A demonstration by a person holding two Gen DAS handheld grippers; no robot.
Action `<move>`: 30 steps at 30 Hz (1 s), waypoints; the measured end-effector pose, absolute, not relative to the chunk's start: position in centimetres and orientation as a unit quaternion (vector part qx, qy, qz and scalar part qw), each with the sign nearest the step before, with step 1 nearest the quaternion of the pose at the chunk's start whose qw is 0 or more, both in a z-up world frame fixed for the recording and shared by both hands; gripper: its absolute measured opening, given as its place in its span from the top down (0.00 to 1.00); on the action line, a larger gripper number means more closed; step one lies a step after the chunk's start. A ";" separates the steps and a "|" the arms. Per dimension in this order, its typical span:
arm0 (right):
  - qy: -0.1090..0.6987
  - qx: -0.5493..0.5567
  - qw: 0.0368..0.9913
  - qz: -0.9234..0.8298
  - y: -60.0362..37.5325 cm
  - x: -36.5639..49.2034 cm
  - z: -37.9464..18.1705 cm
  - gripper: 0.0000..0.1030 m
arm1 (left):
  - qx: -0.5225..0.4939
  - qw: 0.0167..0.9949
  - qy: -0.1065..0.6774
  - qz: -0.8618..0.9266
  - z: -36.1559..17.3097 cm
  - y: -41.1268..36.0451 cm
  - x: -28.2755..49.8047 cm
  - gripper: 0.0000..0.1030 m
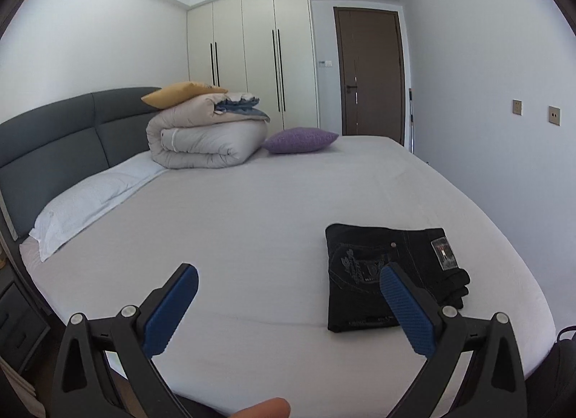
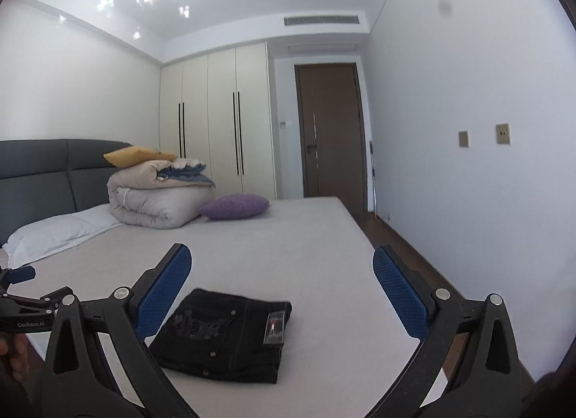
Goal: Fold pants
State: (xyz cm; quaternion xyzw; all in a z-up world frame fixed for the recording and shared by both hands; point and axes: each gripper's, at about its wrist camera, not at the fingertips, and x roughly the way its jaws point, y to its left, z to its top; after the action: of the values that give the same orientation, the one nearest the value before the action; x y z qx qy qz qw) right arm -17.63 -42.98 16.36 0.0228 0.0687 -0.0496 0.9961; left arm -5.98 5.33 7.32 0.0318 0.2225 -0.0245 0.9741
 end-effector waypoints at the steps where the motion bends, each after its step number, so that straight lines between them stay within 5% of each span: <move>1: 0.089 0.028 0.994 -0.049 -41.9 -18.0 15.9 0.00 | 0.032 0.972 0.233 -0.021 6.8 5.4 -5.8 0.00; 8: 0.208 0.068 0.975 -0.046 -40.8 -18.1 10.9 0.00 | 0.033 0.954 0.297 -0.024 2.4 4.9 -6.1 0.00; 30: 0.316 0.064 0.945 -0.055 -38.3 -14.2 3.8 0.00 | 0.016 0.935 0.354 -0.032 -1.0 4.9 -5.2 0.00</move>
State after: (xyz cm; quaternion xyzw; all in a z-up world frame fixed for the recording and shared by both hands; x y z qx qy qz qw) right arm -14.15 -38.33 3.84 0.0641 0.3160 -0.0548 0.9450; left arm -5.23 4.91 -1.02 0.0162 0.3536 -0.0318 0.9347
